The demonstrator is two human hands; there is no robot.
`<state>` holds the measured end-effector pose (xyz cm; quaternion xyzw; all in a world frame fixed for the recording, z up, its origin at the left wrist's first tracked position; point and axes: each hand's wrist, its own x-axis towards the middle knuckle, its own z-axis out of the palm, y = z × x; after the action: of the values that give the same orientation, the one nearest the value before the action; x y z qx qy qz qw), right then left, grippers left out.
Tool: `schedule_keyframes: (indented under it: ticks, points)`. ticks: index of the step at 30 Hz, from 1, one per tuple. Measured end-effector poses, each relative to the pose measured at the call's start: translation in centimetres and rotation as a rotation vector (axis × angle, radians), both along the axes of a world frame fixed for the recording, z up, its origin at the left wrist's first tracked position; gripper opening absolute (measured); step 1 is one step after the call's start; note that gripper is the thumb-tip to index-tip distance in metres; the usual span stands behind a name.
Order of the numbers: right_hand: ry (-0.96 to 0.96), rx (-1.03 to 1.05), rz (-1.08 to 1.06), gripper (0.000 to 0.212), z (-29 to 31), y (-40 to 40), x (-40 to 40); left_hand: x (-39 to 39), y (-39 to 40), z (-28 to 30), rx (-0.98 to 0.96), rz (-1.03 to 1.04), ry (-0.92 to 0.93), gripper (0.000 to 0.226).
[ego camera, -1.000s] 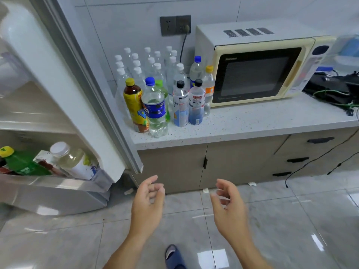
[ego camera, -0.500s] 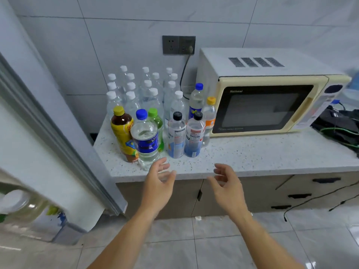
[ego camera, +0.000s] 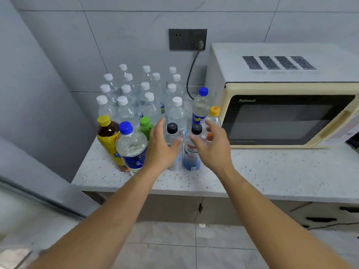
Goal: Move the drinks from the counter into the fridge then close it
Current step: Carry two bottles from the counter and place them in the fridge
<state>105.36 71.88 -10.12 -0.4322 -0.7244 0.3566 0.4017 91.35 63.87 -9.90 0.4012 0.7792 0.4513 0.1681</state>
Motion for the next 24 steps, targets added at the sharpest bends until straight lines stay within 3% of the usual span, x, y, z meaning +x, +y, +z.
schedule_keyframes:
  ticks: [7, 10, 13, 18, 24]
  points:
    - [-0.210, 0.043, 0.055, 0.039, 0.2, 1.4, -0.6, 0.2, 2.2, -0.1, -0.019, 0.062, -0.120, 0.025]
    - [-0.182, 0.053, 0.084, 0.031, 0.6, 1.2, 0.0, 0.5, 1.7, -0.1, 0.037, 0.061, -0.124, 0.014]
    - [-0.086, 0.080, 0.109, 0.023, 0.1, 0.6, 1.6, 0.4, 0.0, -0.6, 0.071, -0.009, -0.008, 0.010]
    - [0.094, -0.062, 0.142, 0.026, -1.8, -0.4, 3.2, 1.1, -1.1, -1.6, 0.050, -0.065, -0.028, 0.020]
    - [0.129, -0.253, 0.301, 0.073, -4.7, -0.9, 4.2, 2.0, -2.4, -5.9, 0.046, -0.049, -0.358, 0.082]
